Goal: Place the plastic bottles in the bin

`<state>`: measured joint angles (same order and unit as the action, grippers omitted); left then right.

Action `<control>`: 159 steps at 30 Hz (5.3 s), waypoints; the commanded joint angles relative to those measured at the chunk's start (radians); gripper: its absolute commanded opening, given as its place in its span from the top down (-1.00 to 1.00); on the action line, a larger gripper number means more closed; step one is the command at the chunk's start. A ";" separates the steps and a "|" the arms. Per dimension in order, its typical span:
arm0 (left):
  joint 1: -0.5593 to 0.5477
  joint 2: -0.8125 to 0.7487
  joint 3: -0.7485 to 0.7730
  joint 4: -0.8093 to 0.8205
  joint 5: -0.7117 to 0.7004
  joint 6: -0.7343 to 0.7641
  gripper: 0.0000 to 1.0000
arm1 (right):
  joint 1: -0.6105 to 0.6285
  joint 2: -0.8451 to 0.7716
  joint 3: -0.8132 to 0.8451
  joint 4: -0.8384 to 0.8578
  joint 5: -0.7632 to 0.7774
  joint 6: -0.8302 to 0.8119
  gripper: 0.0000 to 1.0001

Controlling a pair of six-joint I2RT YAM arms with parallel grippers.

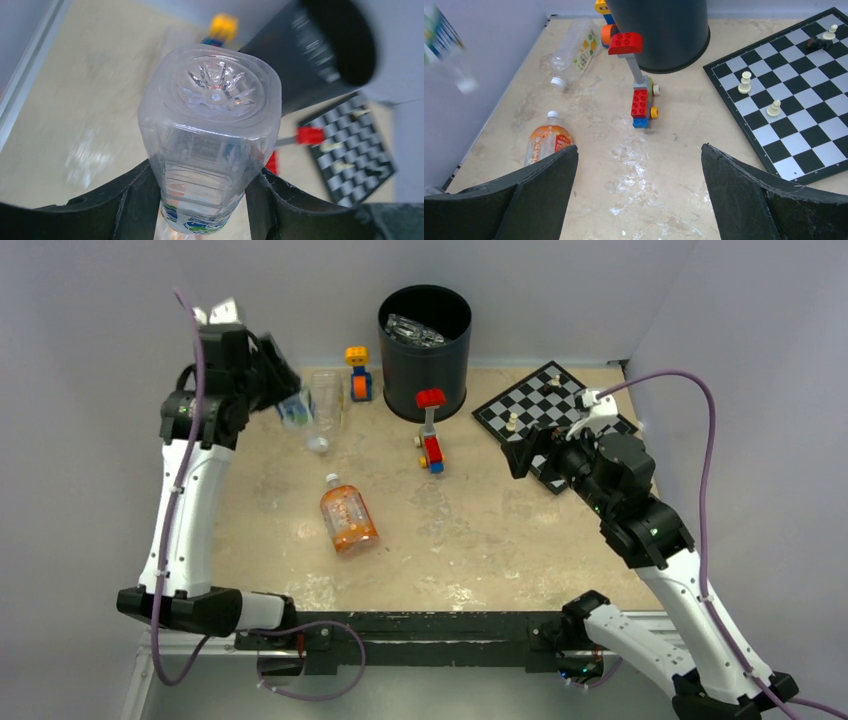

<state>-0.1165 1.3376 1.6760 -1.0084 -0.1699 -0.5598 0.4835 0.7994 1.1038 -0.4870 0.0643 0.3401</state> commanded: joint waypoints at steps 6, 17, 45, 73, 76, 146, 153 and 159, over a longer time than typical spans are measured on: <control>-0.154 0.354 0.609 0.538 0.159 0.122 0.56 | 0.003 0.041 0.021 0.015 0.045 0.006 -0.94; -0.230 0.866 0.942 1.079 0.192 0.108 0.81 | 0.003 0.153 0.051 0.009 0.062 0.033 -0.95; -0.276 0.729 0.704 0.758 0.035 0.305 -1.00 | 0.003 0.281 0.109 0.062 0.043 0.030 -0.94; -0.175 0.958 0.841 0.438 0.017 0.029 0.28 | 0.002 0.277 0.121 0.077 0.006 0.046 -0.94; -0.179 0.902 0.778 0.462 0.003 0.053 0.84 | 0.002 0.279 0.122 0.078 0.004 0.048 -0.94; 0.011 1.011 0.590 0.100 -0.050 0.357 -1.00 | 0.002 0.227 0.082 0.076 -0.026 0.053 -0.94; 0.031 1.061 0.644 0.073 0.035 0.357 -1.00 | 0.002 0.224 0.078 0.077 -0.024 0.054 -0.94; 0.045 1.071 0.650 0.047 0.083 0.342 -0.92 | 0.003 0.222 0.080 0.078 -0.021 0.055 -0.93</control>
<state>-0.0849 2.4180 2.2723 -0.9417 -0.1425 -0.2169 0.4843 1.0290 1.1656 -0.4335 0.0341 0.4004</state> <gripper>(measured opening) 0.997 0.968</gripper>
